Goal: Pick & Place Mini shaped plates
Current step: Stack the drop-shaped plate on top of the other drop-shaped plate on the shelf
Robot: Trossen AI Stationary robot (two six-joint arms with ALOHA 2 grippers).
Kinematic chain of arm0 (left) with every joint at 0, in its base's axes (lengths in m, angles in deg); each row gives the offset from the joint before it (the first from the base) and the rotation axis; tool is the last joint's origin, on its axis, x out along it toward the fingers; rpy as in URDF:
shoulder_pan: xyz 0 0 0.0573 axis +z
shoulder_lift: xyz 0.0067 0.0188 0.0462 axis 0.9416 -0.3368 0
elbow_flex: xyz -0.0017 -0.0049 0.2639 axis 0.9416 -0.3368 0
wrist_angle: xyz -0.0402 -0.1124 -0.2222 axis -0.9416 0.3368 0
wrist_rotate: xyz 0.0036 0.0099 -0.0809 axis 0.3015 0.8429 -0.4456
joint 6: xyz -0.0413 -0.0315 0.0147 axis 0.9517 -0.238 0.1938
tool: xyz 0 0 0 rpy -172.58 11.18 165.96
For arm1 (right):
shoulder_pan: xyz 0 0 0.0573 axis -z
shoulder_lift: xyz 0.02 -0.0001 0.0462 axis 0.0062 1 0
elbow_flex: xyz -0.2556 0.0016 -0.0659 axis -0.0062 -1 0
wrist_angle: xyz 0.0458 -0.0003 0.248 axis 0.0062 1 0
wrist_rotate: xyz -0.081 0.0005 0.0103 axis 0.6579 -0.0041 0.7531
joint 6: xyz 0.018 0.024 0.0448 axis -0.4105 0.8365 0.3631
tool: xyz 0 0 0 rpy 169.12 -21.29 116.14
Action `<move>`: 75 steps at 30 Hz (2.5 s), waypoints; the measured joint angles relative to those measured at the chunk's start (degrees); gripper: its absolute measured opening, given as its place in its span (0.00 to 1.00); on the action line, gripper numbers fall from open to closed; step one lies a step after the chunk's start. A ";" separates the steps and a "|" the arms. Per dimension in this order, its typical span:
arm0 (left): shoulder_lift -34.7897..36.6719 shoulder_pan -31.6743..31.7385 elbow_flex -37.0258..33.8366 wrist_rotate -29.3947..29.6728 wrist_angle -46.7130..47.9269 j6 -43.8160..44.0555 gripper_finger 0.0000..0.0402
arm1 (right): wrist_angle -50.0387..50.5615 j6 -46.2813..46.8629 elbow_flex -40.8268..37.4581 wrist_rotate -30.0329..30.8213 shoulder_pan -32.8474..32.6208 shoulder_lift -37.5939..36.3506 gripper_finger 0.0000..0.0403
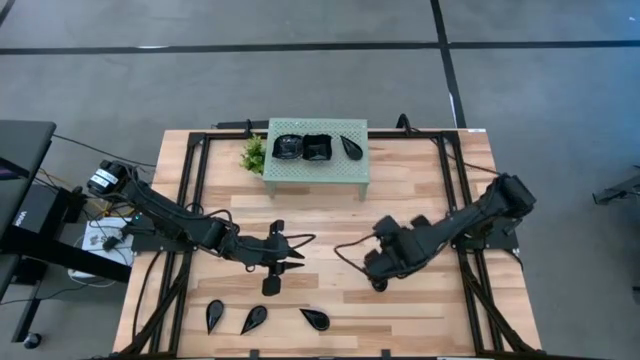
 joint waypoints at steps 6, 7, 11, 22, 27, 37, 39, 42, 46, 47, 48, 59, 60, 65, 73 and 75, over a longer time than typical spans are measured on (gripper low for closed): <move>0.00 0.00 0.02 0.02 -0.11 0.00 0.21 | -21.52 3.79 -7.63 -6.12 -3.92 0.60 0.16; 0.00 0.00 0.00 0.00 -0.14 0.00 0.21 | -23.07 4.37 -7.67 -6.24 -4.22 1.30 0.16; 0.00 0.00 0.00 0.00 -0.43 0.00 0.21 | -27.13 5.83 -7.70 -7.79 -4.58 4.95 0.16; -0.02 -0.02 0.00 0.00 -0.58 -0.02 0.21 | -30.22 8.74 -7.70 -10.52 -4.47 10.33 0.16; -0.02 -0.02 0.00 0.00 -0.94 -0.02 0.21 | -32.44 10.51 -7.71 -10.64 -5.02 10.77 0.16; -0.02 -0.02 0.00 0.00 -1.00 -0.04 0.21 | -35.08 12.46 -7.66 -10.64 -5.00 13.31 0.16; -0.02 0.00 0.00 0.02 -1.03 -0.04 0.21 | -34.21 12.46 -7.72 -10.79 -4.91 13.75 0.16; -0.02 0.00 0.00 0.02 -1.04 -0.04 0.21 | -34.45 12.46 -7.61 -10.86 -4.91 14.51 0.16; -0.02 0.00 0.00 0.02 -1.22 -0.04 0.21 | -33.99 12.22 -7.63 -10.88 -4.91 14.48 0.16; -0.02 0.00 0.00 0.02 -1.32 -0.04 0.21 | -33.82 11.30 -7.62 -10.86 -4.91 14.28 0.16; -0.02 -0.01 0.00 0.02 -1.38 -0.04 0.21 | -33.17 10.49 -7.67 -10.88 -4.93 13.95 0.16; -0.02 0.00 0.00 0.01 -1.42 -0.04 0.21 | -14.33 10.19 -3.30 -12.71 -7.32 13.17 0.16; -0.02 -0.01 0.00 0.01 -1.42 -0.04 0.21 | -13.78 10.77 -3.30 -13.30 -7.53 13.20 0.16; -0.02 -0.02 0.00 0.02 -1.42 -0.04 0.21 | -13.74 11.16 -3.30 -13.66 -7.56 13.48 0.16; -0.02 -0.02 0.00 0.01 -1.42 -0.89 0.21 | -15.10 10.80 -7.33 -13.93 -7.09 13.48 0.16; -0.02 0.00 0.00 0.02 -1.42 -1.64 0.21 | -16.02 11.25 -8.73 -14.01 -7.09 13.50 0.16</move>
